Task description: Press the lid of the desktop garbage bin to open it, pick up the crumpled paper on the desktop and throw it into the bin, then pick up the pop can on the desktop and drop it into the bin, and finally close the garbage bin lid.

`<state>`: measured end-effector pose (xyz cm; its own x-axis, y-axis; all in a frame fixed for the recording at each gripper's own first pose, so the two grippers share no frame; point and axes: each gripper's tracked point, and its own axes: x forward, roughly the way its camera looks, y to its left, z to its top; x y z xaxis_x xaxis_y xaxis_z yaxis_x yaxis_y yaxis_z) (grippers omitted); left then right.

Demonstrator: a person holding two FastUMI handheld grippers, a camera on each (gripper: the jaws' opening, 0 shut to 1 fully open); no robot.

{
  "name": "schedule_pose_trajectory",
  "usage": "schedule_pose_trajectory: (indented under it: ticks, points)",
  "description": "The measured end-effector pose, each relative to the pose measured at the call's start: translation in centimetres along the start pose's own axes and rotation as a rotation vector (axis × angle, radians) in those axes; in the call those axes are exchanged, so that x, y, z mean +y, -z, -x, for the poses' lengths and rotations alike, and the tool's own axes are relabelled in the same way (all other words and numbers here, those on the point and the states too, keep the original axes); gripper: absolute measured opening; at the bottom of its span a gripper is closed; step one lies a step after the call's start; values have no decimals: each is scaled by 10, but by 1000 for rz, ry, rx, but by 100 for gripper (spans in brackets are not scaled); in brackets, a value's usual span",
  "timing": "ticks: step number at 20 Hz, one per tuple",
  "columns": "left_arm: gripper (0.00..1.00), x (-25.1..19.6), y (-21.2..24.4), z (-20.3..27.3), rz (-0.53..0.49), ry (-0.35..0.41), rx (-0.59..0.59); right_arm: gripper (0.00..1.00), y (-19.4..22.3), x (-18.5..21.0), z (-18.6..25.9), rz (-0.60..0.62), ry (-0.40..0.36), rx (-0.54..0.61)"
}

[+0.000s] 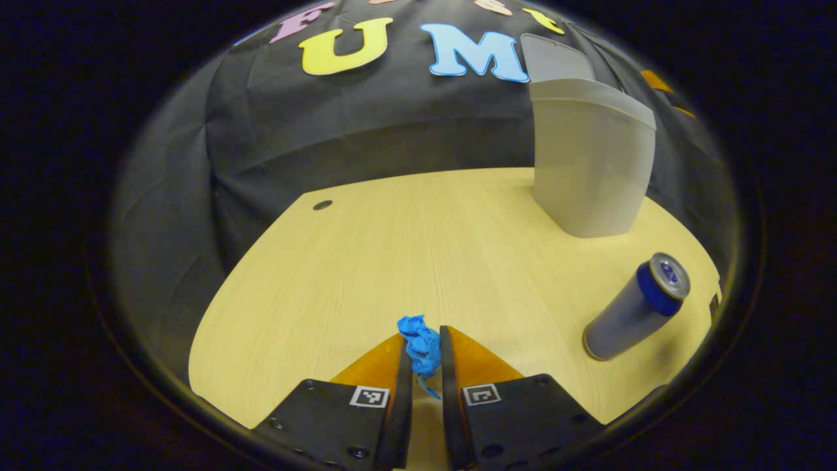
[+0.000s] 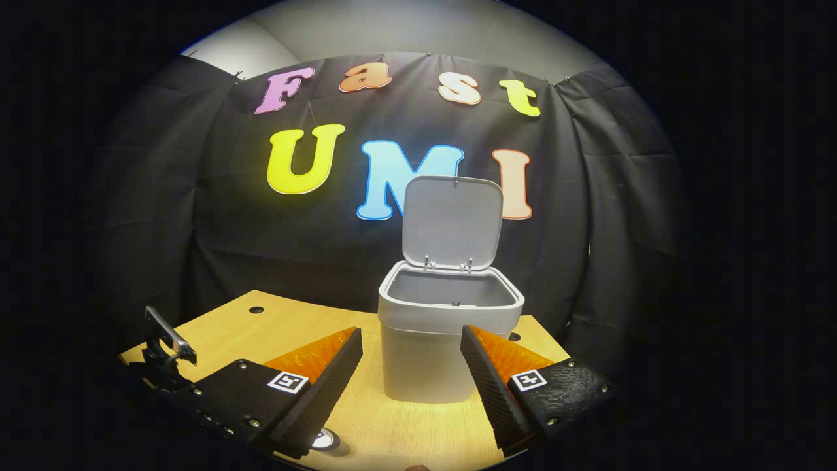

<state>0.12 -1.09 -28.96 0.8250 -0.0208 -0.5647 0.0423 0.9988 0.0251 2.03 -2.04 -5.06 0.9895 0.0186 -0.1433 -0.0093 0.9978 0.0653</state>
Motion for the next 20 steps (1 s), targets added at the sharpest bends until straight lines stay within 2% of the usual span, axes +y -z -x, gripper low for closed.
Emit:
schedule_pose_trajectory:
  ticks: [1,4,5,6,7,8,9,11,12,13,14,20]
  points:
    - [27,-5,-13,5,1,8,-20,97,1,-3,0,-2,6,-1]
    - [27,-18,-54,8,-7,38,-81,97,4,-12,1,-17,22,1]
    - [35,-25,-66,11,-7,49,-101,97,6,-15,1,-22,27,1]
    - [27,-33,-78,14,-5,61,-120,97,6,-18,1,-26,32,0]
    - [35,-40,-89,17,-4,72,-140,97,7,-21,1,-28,39,-1]
    - [36,-48,-103,18,-4,83,-160,97,8,-26,1,-29,48,-3]
    - [27,-56,-113,20,-7,95,-180,97,7,-30,2,-32,56,-7]
    - [27,-73,-135,26,-17,117,-219,97,7,-39,2,-40,72,-16]
    - [35,-82,-146,27,-17,132,-236,97,6,-44,2,-44,80,-21]
    - [35,-91,-155,30,-14,150,-252,97,6,-49,3,-46,89,-24]
    - [27,-100,-168,31,-10,165,-269,97,7,-54,3,-48,99,-25]
    - [27,-149,-236,30,-6,246,-365,97,14,-86,11,-53,160,-27]
